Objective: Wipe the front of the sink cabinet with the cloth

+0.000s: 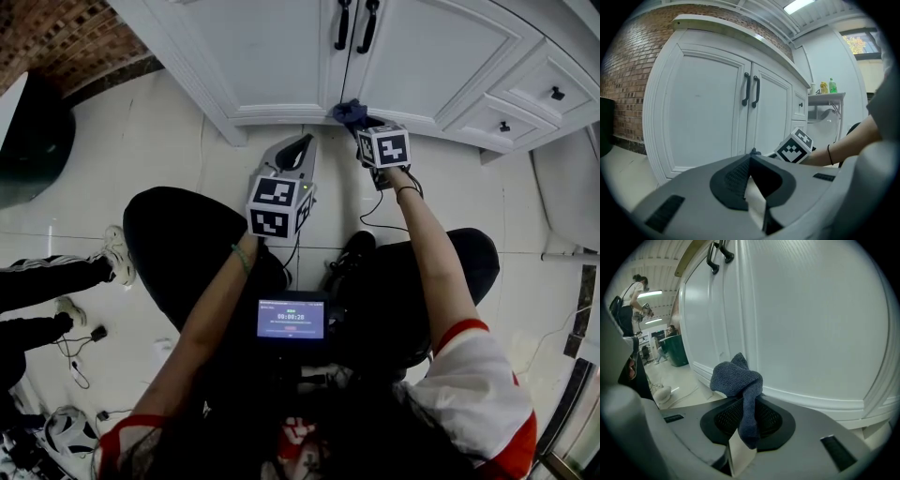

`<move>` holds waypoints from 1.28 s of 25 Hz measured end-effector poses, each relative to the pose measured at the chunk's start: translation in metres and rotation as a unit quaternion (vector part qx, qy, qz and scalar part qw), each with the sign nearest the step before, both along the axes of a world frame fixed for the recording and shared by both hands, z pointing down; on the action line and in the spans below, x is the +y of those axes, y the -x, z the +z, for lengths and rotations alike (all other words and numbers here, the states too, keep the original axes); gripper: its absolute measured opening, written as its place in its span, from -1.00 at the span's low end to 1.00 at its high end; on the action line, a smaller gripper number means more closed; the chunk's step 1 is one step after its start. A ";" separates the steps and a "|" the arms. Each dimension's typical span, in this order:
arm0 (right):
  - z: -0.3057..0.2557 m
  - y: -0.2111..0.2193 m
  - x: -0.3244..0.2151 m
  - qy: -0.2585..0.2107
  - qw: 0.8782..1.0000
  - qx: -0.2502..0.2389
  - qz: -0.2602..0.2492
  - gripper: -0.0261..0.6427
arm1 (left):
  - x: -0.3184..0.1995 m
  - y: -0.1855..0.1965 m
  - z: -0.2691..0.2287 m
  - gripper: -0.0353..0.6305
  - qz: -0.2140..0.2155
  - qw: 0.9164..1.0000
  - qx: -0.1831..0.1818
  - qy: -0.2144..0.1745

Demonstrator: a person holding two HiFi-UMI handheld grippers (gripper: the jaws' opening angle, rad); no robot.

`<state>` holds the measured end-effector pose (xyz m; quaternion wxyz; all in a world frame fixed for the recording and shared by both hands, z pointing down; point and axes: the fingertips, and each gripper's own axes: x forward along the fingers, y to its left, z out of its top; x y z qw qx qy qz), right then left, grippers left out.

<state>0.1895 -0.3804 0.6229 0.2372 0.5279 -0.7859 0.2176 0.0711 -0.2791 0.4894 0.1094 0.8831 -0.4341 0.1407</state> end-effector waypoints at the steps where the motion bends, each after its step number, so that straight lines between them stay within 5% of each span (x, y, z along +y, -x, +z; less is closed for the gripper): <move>1: 0.001 -0.005 0.001 0.001 1.000 0.002 0.005 -0.66 | 0.000 -0.001 -0.001 -0.80 0.001 1.000 0.000 -0.001; 10: 0.006 -0.110 0.016 0.010 0.991 -0.019 0.133 -0.66 | 0.006 -0.025 -0.003 -0.80 0.014 1.000 0.001 -0.004; 22: 0.008 -0.228 0.041 0.012 0.956 -0.052 0.288 -0.66 | 0.010 -0.060 0.000 -0.80 0.033 0.999 -0.005 -0.002; 27: 0.013 -0.241 0.052 0.023 0.944 -0.059 0.323 -0.66 | 0.010 -0.070 0.003 -0.80 0.040 0.999 0.002 0.001; 32: 0.002 -0.211 0.053 0.019 0.954 -0.056 0.293 -0.66 | 0.016 -0.070 -0.004 -0.80 0.043 0.999 0.009 -0.003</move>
